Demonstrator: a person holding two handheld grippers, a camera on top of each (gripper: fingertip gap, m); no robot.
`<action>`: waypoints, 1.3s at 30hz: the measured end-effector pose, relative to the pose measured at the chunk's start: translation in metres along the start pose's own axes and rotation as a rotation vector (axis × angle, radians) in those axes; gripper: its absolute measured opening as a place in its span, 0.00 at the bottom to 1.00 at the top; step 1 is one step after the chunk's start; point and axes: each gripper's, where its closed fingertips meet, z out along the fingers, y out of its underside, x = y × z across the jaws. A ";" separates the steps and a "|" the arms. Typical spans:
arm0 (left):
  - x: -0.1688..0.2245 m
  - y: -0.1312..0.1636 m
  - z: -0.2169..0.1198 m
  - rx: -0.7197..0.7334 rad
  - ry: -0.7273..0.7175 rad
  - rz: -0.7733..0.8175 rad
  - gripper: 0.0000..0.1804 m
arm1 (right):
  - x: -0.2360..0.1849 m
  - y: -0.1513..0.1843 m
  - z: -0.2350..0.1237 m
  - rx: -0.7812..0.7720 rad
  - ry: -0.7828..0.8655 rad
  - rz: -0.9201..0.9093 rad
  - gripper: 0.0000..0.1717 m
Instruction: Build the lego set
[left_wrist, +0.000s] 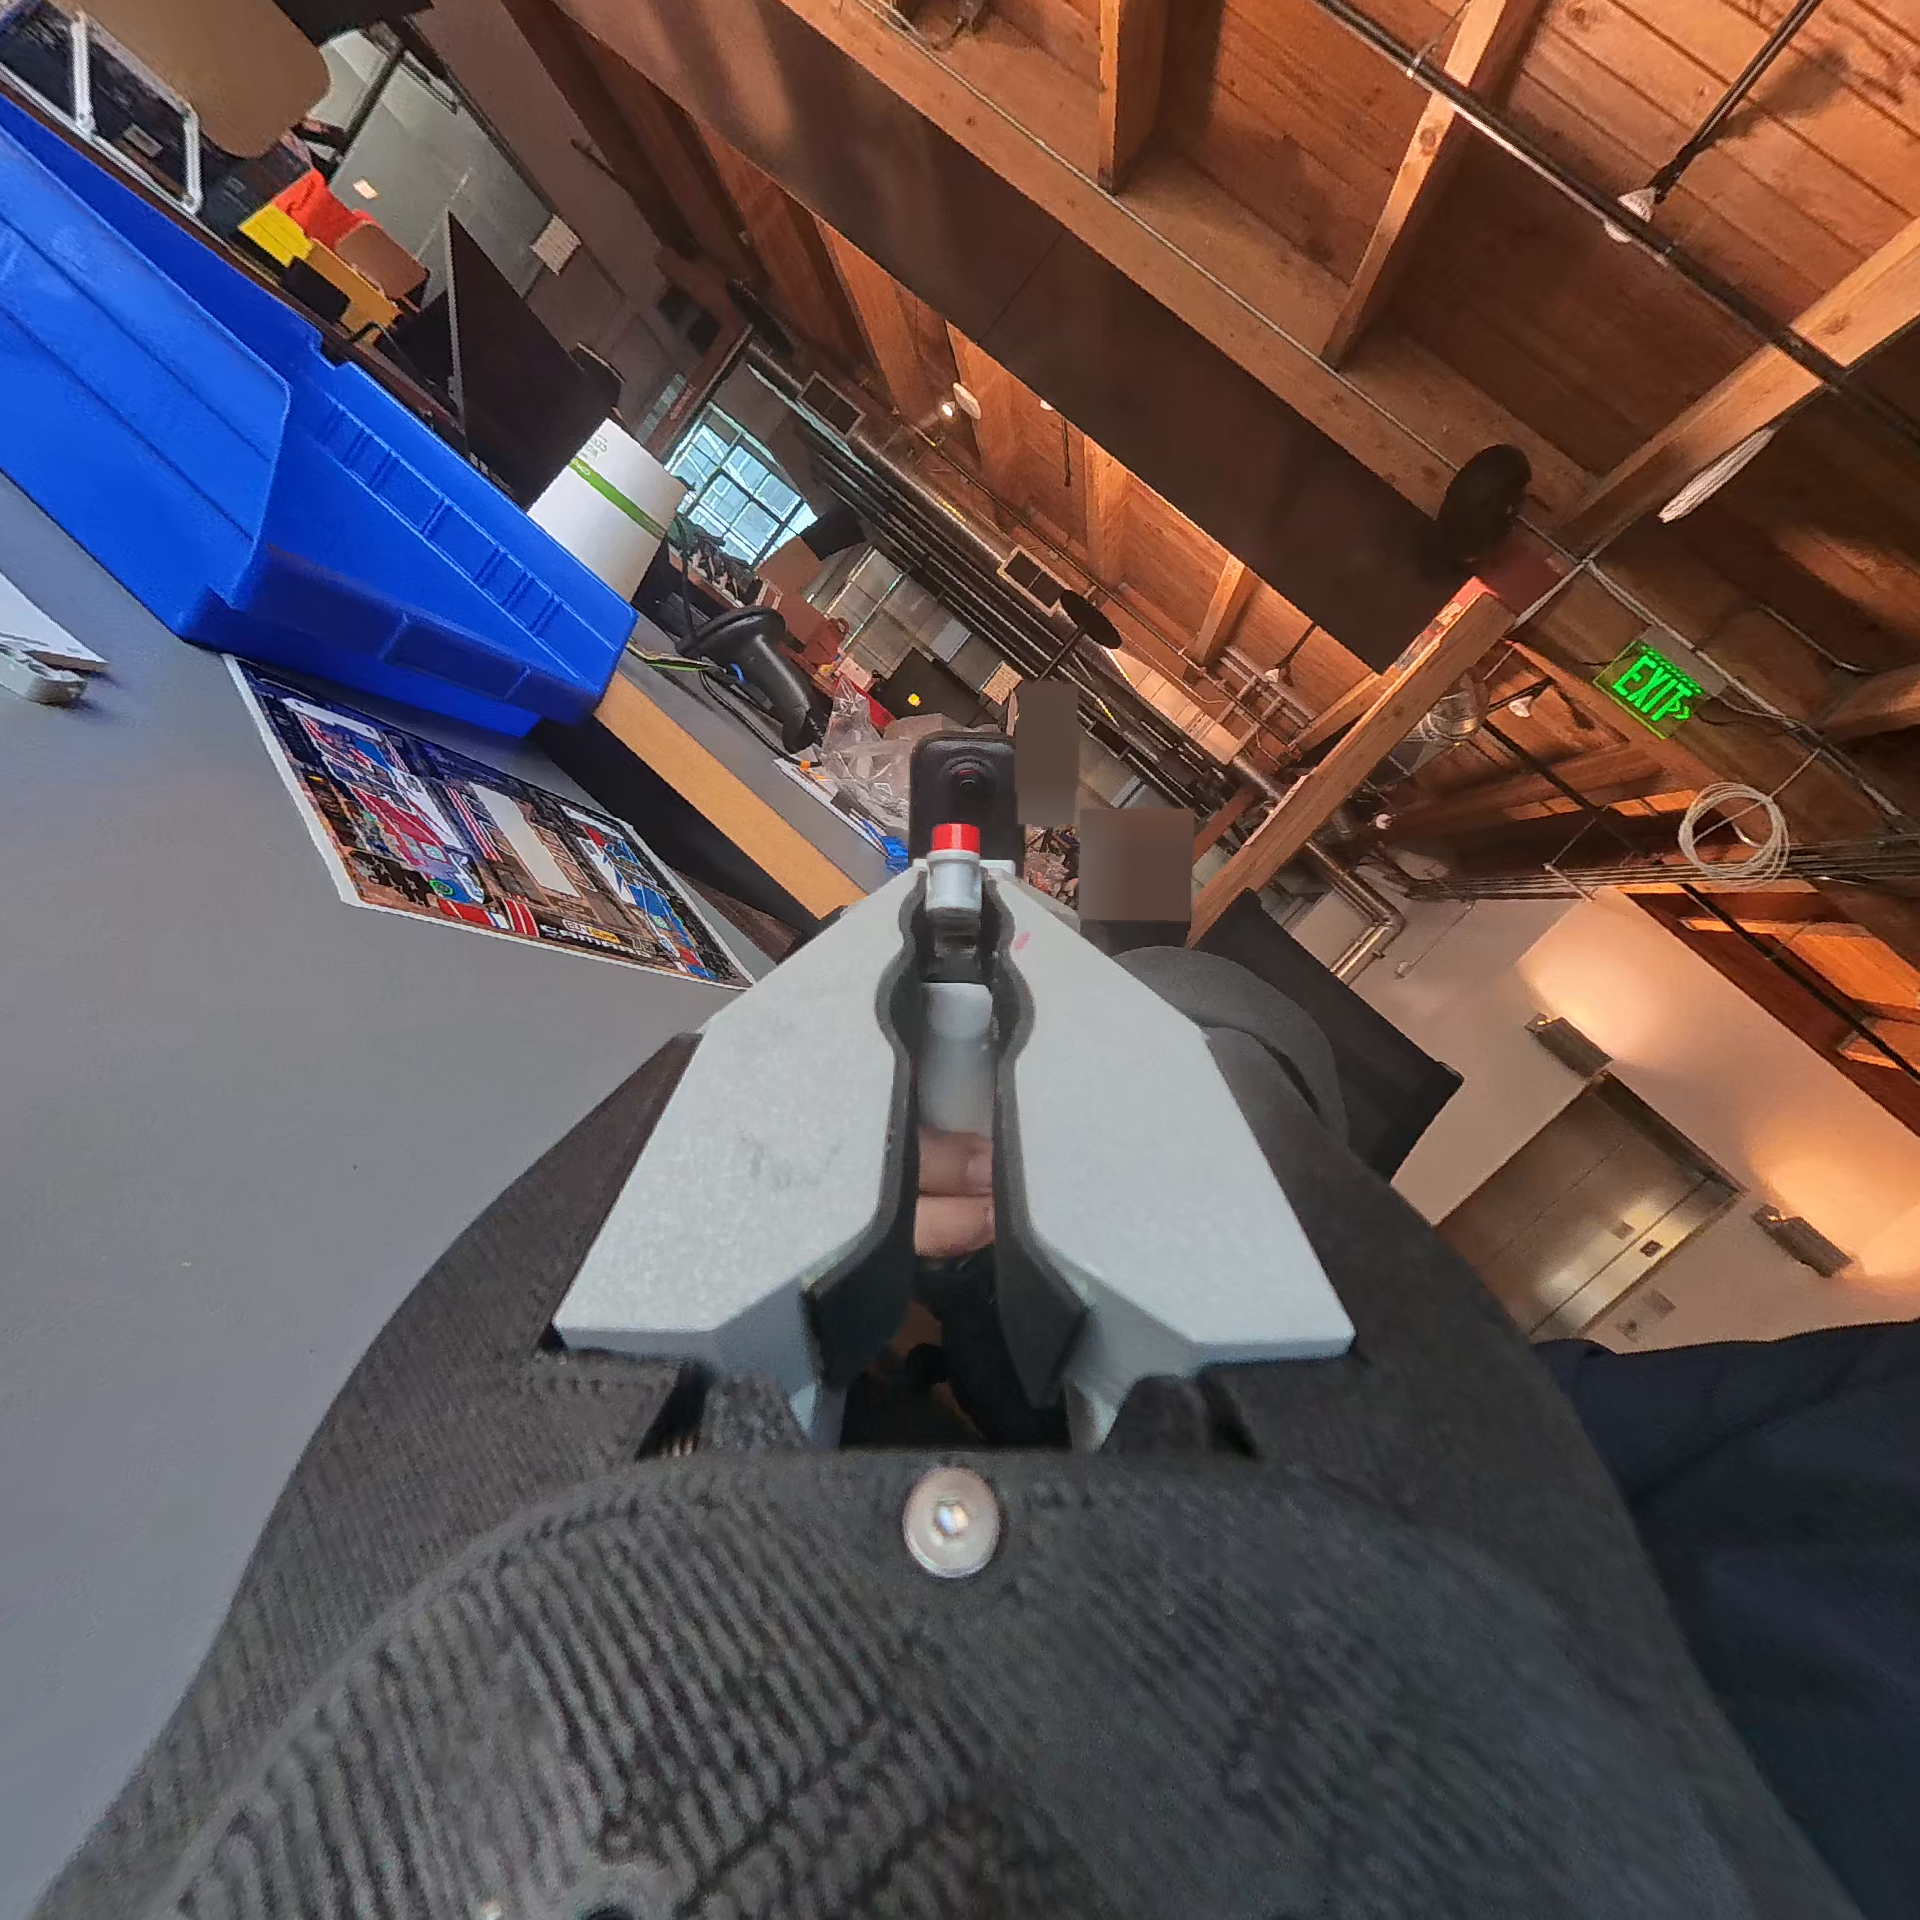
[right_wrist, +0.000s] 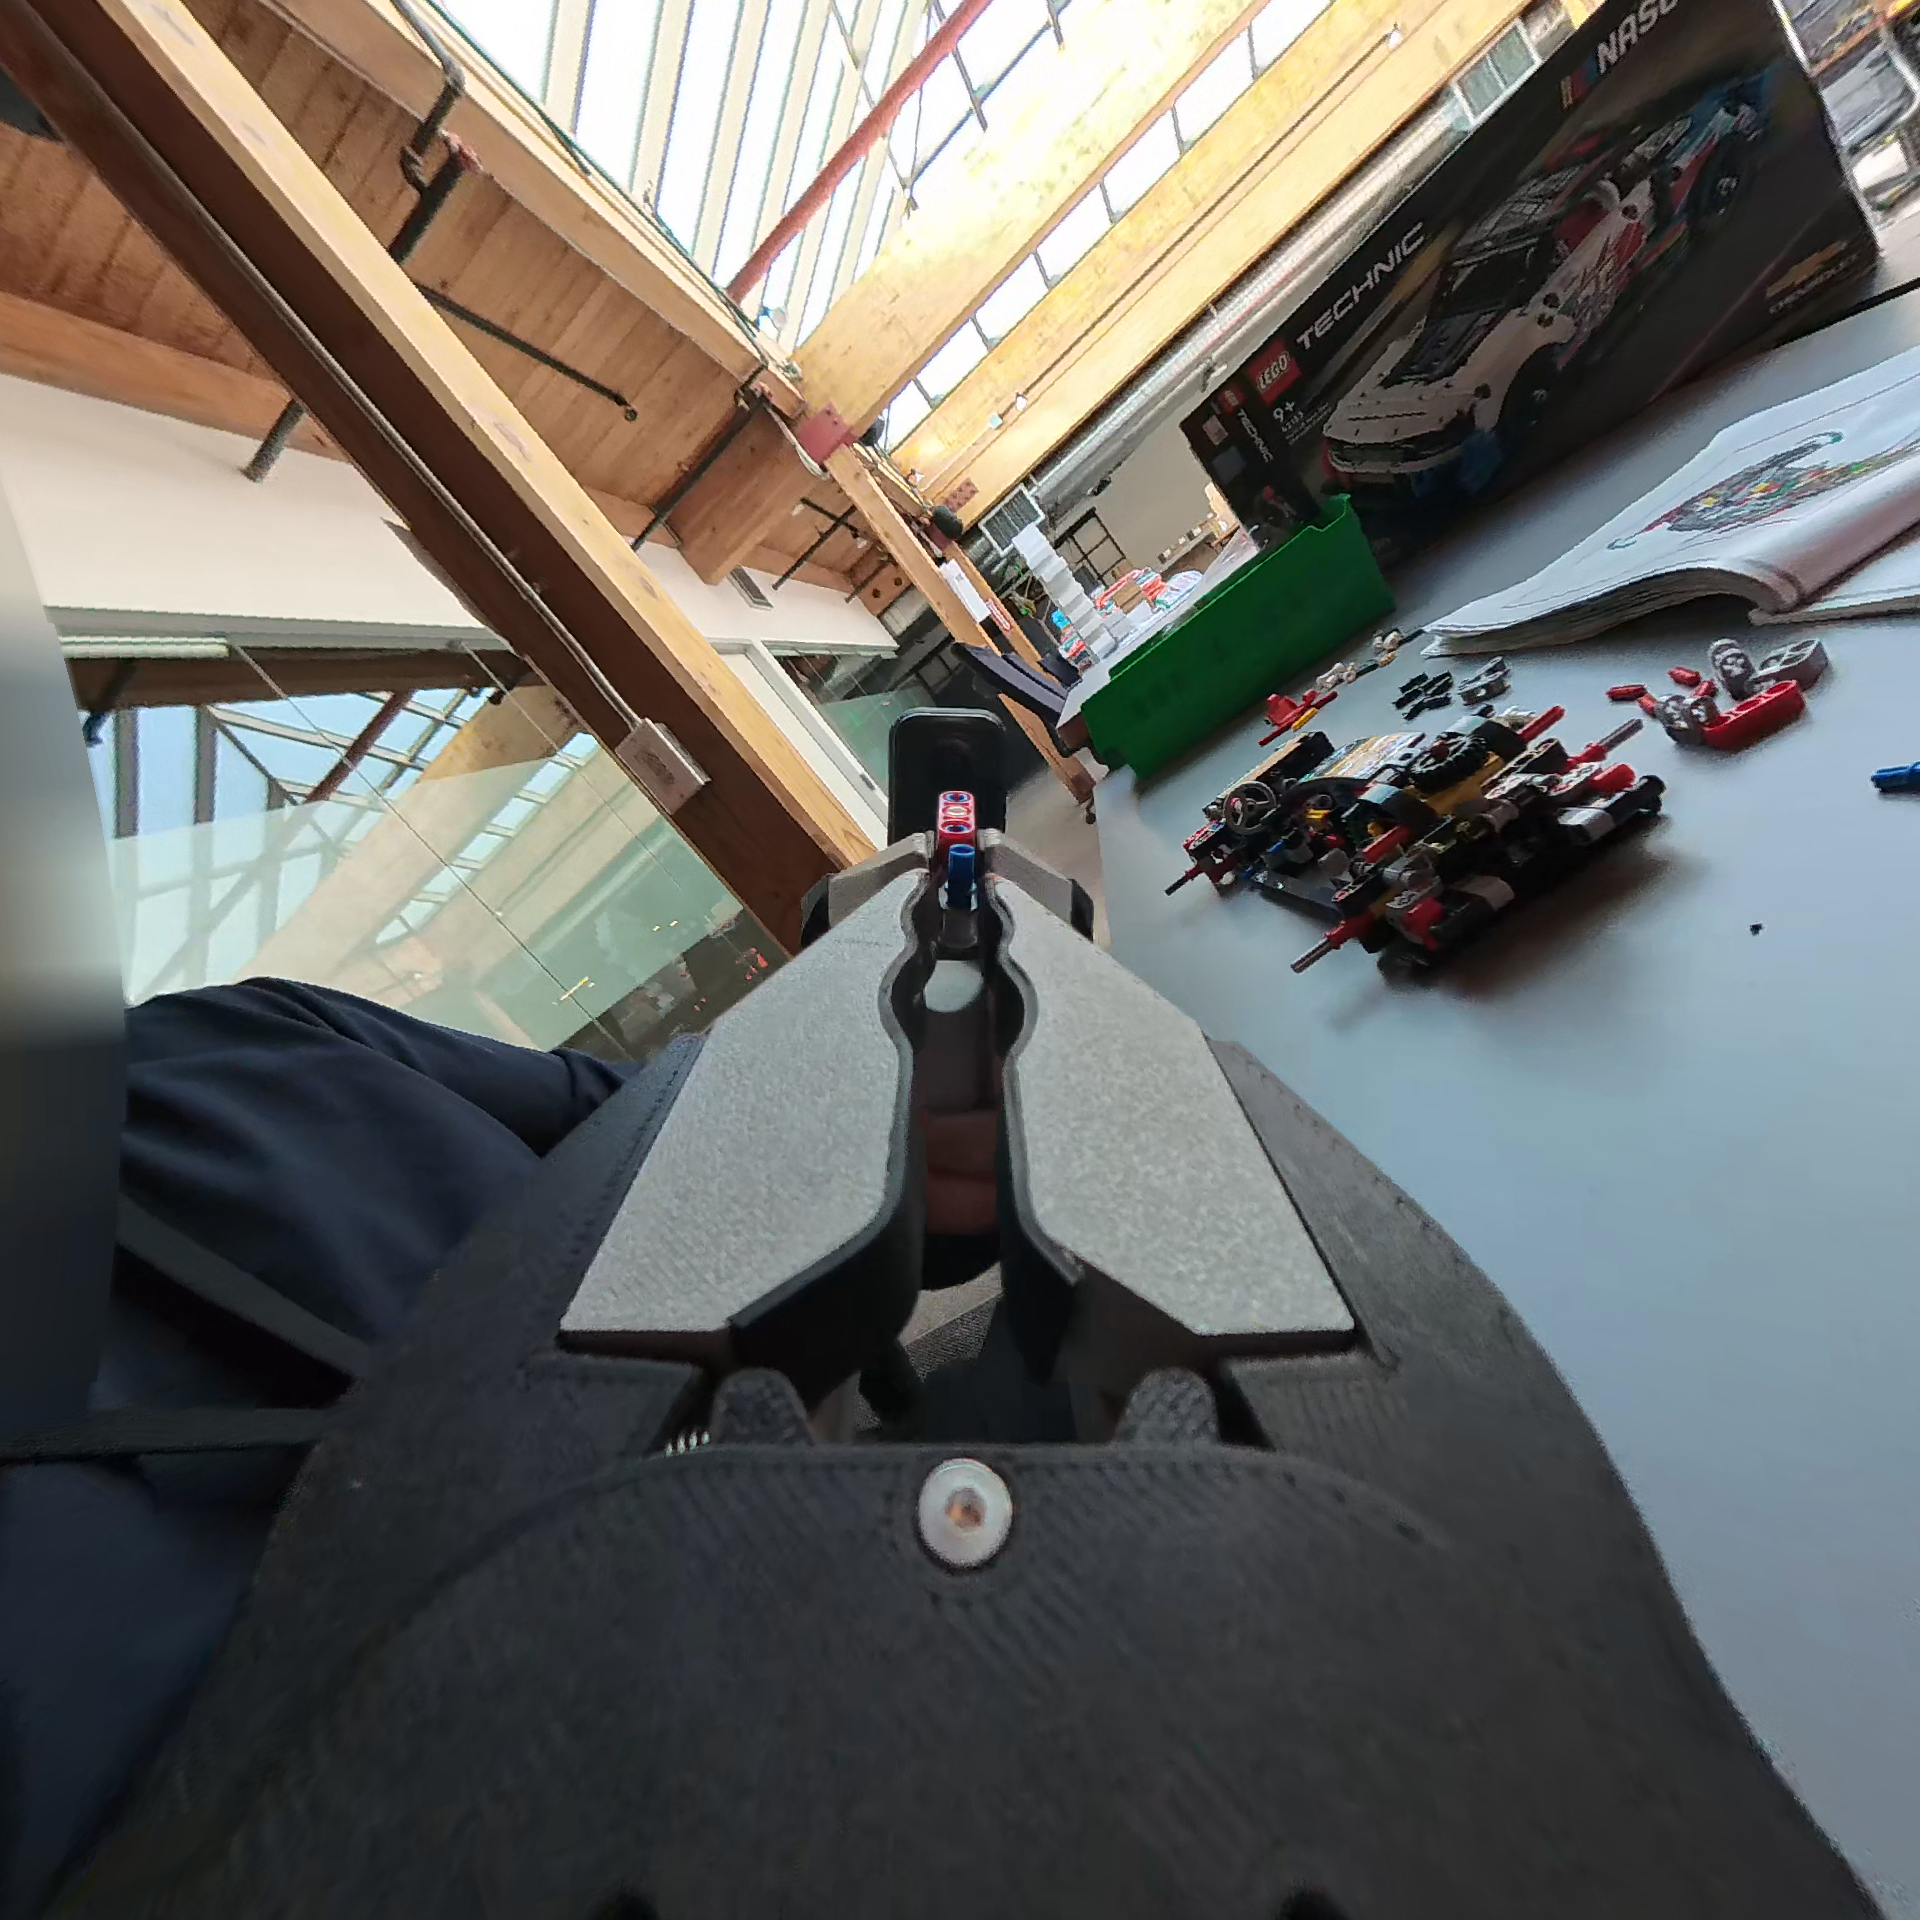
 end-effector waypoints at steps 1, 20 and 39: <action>0.000 0.000 0.000 -0.001 -0.001 0.001 0.03 | 0.000 0.000 0.000 0.002 0.000 0.000 0.02; -0.052 0.027 -0.011 -0.076 -0.269 -0.016 0.03 | 0.057 -0.021 -0.008 0.147 0.430 -0.159 0.00; -0.074 0.019 -0.049 -0.321 -0.382 0.290 0.03 | 0.200 -0.009 0.043 -0.527 0.647 -0.164 0.01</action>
